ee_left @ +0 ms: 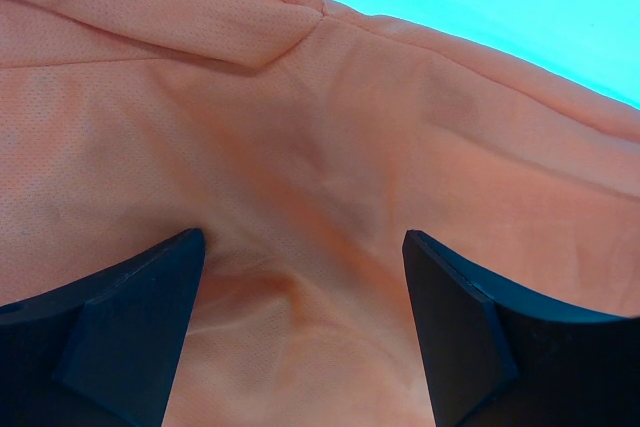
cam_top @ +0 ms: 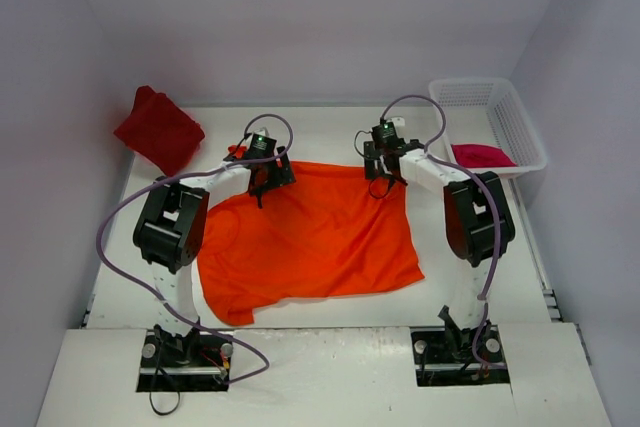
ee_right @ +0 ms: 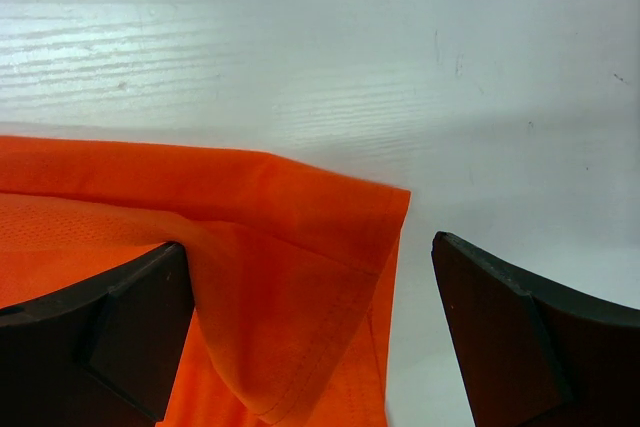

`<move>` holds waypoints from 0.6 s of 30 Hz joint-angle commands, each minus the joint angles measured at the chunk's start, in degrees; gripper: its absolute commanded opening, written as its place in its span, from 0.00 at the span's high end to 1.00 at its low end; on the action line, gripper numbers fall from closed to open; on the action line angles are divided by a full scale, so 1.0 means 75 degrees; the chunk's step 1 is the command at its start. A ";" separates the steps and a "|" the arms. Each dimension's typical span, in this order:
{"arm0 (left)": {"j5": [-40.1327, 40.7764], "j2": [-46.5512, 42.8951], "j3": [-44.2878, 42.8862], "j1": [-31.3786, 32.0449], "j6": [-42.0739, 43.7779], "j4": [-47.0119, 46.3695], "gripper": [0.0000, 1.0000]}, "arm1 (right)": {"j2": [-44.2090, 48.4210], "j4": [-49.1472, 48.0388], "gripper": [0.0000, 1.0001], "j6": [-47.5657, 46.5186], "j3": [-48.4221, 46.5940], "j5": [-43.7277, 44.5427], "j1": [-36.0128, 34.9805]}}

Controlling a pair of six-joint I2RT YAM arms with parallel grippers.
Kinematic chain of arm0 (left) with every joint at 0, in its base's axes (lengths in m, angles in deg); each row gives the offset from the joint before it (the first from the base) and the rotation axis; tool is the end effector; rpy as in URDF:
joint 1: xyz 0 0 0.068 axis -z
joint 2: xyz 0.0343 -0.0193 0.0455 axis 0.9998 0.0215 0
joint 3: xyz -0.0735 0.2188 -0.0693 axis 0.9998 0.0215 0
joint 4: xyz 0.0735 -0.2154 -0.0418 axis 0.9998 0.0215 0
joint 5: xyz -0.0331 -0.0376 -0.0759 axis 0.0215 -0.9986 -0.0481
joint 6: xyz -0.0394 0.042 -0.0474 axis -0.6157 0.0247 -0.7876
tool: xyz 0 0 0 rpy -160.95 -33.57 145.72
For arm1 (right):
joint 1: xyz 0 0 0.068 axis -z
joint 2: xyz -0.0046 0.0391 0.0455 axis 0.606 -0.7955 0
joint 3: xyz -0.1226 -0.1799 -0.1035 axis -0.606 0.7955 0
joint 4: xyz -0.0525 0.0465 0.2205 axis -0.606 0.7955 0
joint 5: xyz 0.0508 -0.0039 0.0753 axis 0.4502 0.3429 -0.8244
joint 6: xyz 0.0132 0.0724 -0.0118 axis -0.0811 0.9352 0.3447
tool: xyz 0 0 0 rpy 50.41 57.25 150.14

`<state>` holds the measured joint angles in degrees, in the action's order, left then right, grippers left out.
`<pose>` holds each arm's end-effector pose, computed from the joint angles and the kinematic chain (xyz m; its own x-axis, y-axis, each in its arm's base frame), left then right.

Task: Fold and stack the t-shirts
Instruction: Flatten out the tshirt

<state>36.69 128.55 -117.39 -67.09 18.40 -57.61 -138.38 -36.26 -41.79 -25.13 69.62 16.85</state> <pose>0.3733 -0.1498 0.1472 -0.7589 -0.4032 -0.5114 -0.1505 0.8726 -0.4647 0.3927 0.1267 0.1631 -0.6463 -0.0091 -0.7630 0.0171 0.9995 -0.0264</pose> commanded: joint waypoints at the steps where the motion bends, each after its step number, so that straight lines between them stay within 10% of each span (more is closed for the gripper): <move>1: -0.0055 -0.0070 0.0207 -0.0065 0.0019 0.0122 0.24 | -0.0016 -0.0049 0.07 -0.0159 -0.0386 0.0268 0.0136; 18: -0.0032 -0.0046 0.0219 -0.0100 0.0066 0.0145 0.24 | -0.0004 -0.0026 0.07 -0.0569 -0.0877 0.0386 0.0570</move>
<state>36.69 128.55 -117.28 -67.14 18.45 -57.87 -139.02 -35.76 -44.26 -27.58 70.17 20.57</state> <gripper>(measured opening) 0.754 0.924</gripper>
